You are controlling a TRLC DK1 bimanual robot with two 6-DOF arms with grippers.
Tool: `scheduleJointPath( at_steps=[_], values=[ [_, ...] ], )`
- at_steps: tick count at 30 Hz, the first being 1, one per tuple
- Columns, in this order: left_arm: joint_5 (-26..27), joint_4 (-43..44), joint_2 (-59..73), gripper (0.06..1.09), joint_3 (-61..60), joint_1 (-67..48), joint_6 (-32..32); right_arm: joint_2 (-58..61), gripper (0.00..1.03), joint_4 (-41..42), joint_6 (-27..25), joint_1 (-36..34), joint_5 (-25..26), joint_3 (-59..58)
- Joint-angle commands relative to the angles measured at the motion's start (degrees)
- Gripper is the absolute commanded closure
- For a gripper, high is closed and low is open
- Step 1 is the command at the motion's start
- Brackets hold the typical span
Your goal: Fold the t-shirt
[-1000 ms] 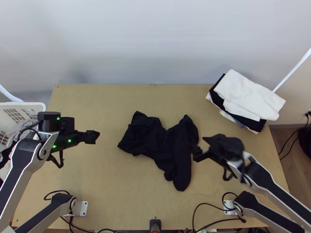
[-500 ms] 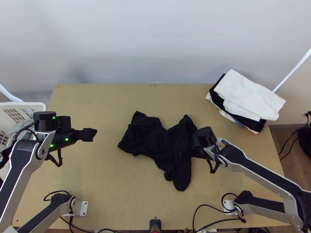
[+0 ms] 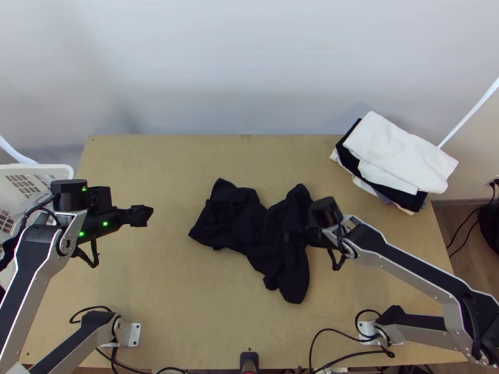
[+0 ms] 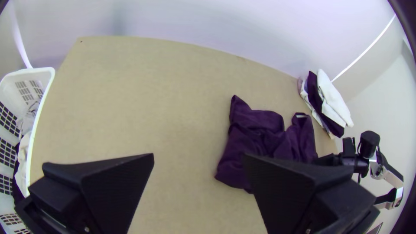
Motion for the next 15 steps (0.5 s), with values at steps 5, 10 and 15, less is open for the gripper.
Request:
scheduleJointPath(
  at_steps=[5, 10, 15],
  values=[
    [0.8, 1.2, 0.9, 0.10, -1.6, 0.5, 2.8, -1.6, 1.00, -3.1, 3.7, -3.2, -0.1, 2.6],
    [0.8, 1.4, 3.5, 0.10, -2.3, -3.8, 2.8, -5.7, 1.00, -2.6, 3.2, -6.3, -0.1, 2.0],
    [0.2, 3.1, 7.2, 0.10, -3.6, -10.3, 4.0, -8.5, 1.00, -2.8, 3.1, -11.2, -0.1, 1.7]
  ],
)
